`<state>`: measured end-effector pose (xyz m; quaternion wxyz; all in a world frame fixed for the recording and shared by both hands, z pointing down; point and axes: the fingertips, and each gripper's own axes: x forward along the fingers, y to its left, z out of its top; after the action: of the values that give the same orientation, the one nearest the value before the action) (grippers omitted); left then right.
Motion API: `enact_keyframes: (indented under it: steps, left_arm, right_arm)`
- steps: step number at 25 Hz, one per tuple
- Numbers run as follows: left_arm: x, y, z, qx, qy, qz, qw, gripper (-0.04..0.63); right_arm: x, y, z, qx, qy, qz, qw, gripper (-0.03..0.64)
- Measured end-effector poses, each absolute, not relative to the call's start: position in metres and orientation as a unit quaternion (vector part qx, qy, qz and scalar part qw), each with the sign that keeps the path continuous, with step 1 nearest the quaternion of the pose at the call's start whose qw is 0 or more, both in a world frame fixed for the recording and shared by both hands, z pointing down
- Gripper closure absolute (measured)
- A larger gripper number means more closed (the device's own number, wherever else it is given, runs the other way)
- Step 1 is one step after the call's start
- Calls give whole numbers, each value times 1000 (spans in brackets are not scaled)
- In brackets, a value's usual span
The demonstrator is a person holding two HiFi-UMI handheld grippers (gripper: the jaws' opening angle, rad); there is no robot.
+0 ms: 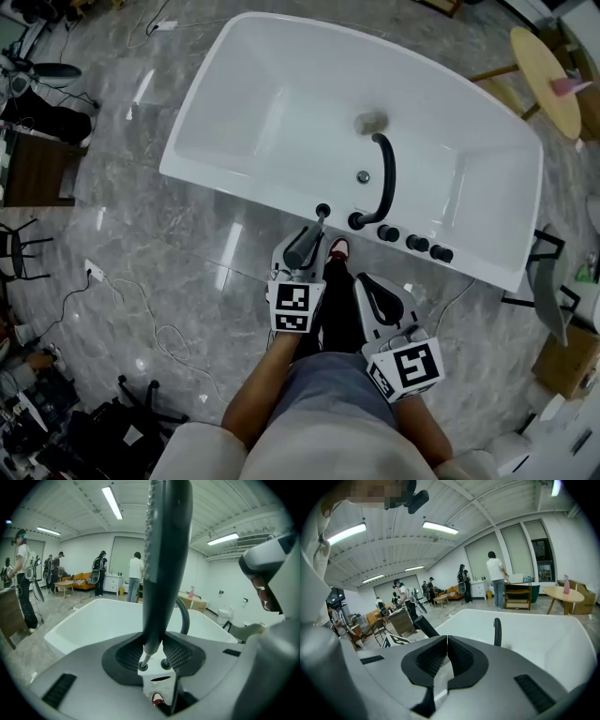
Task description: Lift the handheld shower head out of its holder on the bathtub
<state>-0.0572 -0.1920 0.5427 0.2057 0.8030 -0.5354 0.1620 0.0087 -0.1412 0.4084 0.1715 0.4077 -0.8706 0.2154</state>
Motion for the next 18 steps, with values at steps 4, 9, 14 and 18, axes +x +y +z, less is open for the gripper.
enact_keyframes:
  steps: [4,9,14,18]
  left_arm:
    - [-60,-182,525,810,-529,155,201,457]
    - [-61,-172,496,822,-516,147,191,457]
    - [-71,-162,471,823,-520,143,180,457]
    - [-72,-156,449,825,-519,132,180,457]
  right_arm:
    - [6,-131,395,412,-872,205,164,597]
    - [3,-121,375,423,-873,192,148,597]
    - [-3,-114,355,427,-878,171,130,597]
    - [-3,-109,338,432,-881,156,116,597]
